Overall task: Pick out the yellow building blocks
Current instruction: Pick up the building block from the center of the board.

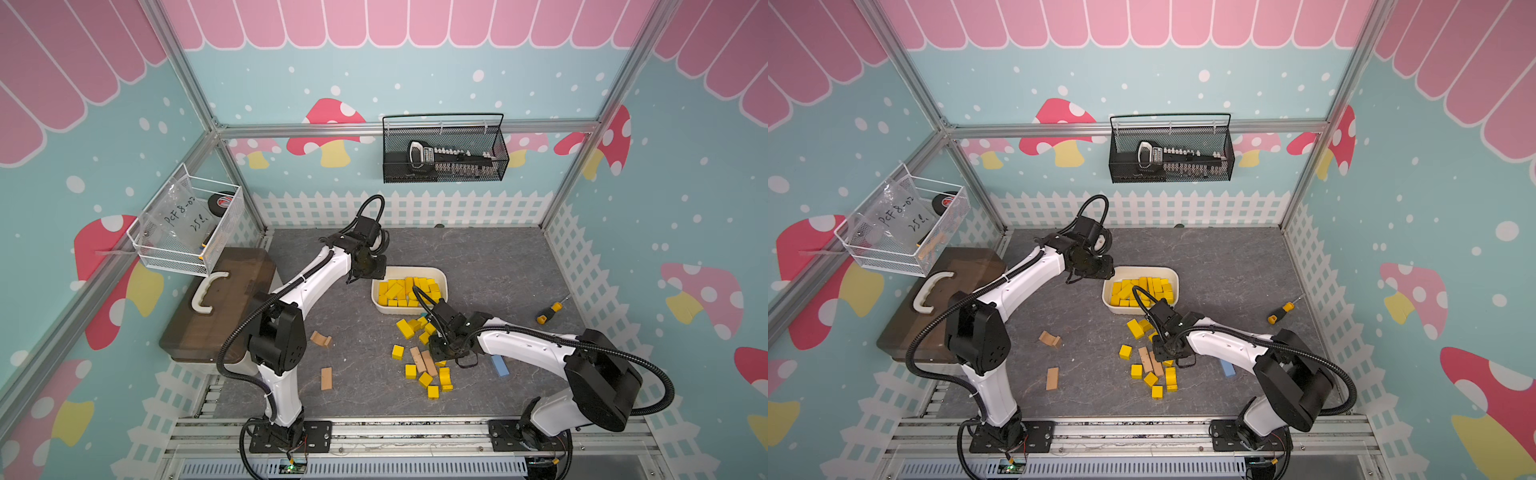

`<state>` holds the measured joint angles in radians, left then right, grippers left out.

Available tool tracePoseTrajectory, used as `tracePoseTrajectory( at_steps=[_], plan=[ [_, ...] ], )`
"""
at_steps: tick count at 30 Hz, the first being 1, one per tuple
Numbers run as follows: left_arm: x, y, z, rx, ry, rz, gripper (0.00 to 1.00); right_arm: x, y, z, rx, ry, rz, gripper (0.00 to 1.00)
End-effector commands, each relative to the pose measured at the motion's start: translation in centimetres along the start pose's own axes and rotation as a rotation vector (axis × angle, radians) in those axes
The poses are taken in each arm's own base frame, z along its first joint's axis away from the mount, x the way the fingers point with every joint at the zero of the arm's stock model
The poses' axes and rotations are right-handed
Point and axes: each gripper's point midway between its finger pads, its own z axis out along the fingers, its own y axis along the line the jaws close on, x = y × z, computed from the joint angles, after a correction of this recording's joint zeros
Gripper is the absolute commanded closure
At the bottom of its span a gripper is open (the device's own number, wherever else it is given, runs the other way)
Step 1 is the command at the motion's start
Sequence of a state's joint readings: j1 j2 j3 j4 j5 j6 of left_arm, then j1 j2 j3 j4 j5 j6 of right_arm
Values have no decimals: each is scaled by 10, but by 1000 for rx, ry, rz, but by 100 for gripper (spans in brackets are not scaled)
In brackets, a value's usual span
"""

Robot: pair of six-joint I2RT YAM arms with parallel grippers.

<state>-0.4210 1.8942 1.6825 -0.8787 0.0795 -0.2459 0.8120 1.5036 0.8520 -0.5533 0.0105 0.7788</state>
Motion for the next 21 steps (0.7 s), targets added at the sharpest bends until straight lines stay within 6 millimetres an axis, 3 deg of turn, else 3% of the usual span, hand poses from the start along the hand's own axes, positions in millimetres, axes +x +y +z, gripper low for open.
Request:
tracePoseTrajectory(
  at_steps=[1, 14, 21],
  plan=[
    [1, 2, -3, 1, 4, 14, 51, 6, -7, 0, 51, 26, 20, 54],
    [1, 1, -2, 2, 7, 14, 50, 12, -12, -1, 83, 45, 45, 52],
    [0, 1, -3, 4, 4, 14, 50, 13, -13, -2, 87, 44, 51, 61]
  ],
)
